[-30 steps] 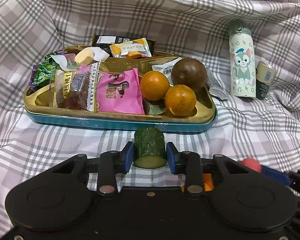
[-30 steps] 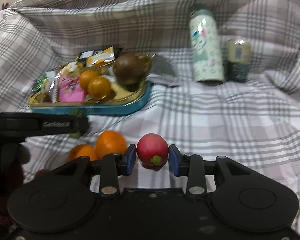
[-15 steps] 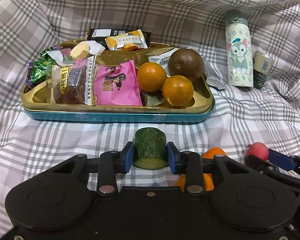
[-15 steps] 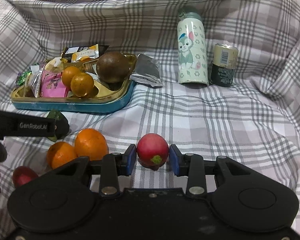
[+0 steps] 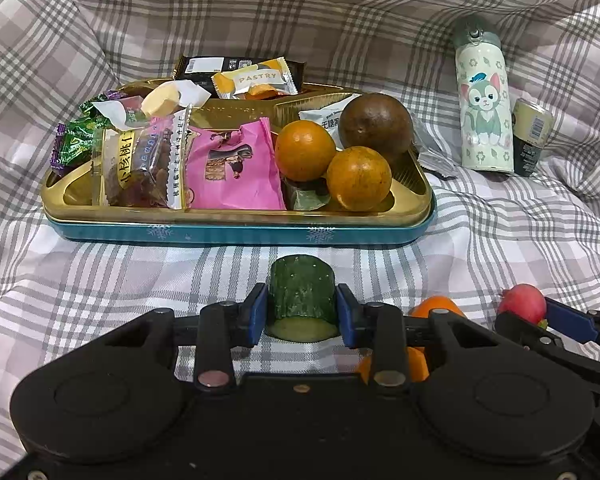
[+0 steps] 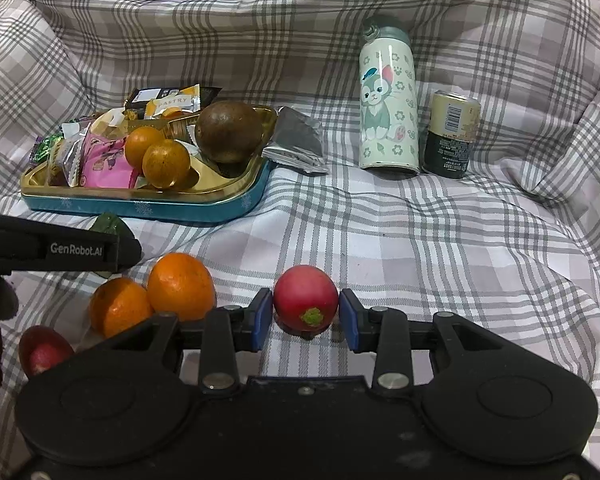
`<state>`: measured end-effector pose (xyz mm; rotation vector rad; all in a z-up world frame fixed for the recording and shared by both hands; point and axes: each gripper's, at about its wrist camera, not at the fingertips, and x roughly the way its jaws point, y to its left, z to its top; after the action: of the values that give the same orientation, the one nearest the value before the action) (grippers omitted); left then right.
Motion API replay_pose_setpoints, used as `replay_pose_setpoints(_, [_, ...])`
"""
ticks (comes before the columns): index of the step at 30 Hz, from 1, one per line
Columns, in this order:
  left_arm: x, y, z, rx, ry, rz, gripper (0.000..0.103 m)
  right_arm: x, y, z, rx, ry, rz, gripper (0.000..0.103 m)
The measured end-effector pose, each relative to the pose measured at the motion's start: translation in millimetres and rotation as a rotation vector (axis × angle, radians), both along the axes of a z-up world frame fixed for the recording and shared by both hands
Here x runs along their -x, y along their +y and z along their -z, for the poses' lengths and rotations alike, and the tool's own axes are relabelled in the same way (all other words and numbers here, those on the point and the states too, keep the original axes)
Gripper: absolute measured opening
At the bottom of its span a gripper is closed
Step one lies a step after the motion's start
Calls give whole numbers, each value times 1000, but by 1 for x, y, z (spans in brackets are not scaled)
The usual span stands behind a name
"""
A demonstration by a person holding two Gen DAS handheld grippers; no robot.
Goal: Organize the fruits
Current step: 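Lift and carry both held items back over the steel tray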
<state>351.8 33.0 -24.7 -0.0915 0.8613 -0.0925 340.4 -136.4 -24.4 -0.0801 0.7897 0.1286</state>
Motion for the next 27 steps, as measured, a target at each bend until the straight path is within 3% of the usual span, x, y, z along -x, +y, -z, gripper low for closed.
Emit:
replay_pose_setpoints(9, [5,3,-4,30,-27,-18,43,0,-11,-6,-85,17,34,38])
replay_pose_setpoints(15, [21,3,-14,-1,-86,-8,43,11,-15,-13,-77,-30,41,38])
replay_pose_setpoints(22, [35,4,-31,36,-161,3,43,15,-15,-21,-95,-84,45,38])
replay_pose_setpoints(27, [52,6,-40,17,-202,12,43,23,-22,-25,-130,-108,46,38])
